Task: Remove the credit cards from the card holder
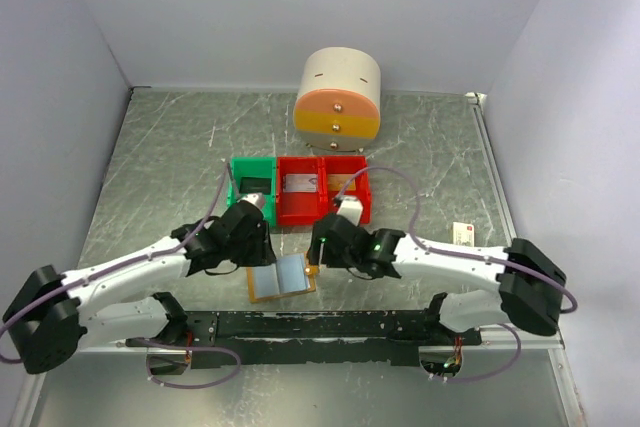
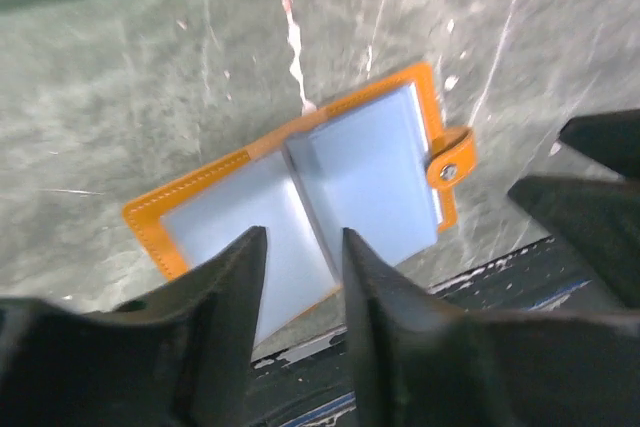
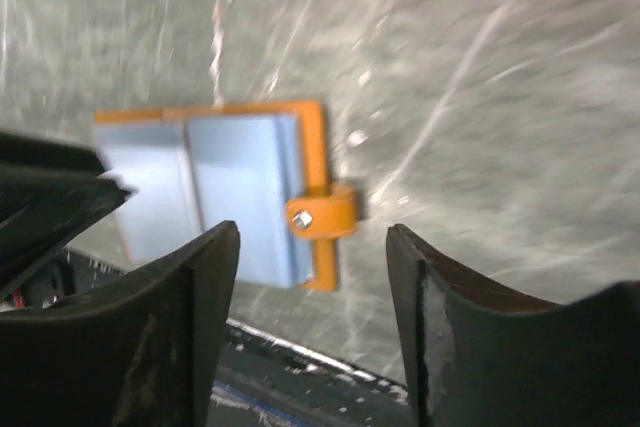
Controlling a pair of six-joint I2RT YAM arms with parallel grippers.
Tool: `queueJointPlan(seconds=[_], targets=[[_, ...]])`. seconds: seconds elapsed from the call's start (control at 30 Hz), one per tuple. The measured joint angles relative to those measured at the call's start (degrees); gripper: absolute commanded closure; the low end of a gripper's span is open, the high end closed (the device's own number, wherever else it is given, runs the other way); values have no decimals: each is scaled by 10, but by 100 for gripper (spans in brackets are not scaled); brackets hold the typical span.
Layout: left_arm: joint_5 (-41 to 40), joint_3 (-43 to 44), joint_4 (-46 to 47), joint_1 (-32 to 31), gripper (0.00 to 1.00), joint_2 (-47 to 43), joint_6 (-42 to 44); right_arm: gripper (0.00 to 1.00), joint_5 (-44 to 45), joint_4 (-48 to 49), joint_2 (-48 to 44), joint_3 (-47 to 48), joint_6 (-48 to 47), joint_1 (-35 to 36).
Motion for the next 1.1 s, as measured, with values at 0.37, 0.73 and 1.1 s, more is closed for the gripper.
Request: queueJointPlan(seconds=[0.37,0.73,1.1], targets=[[-235,153,-182,0,13,-139,6,11,171,-92,-184,61,-170,-111],[-403,271,-294,1,4,-153,52,0,218,-83,-258,193,-339,-112],[-354,337,-277,218,3,-116,179,0,136,-116,-237,236,-352,-112]])
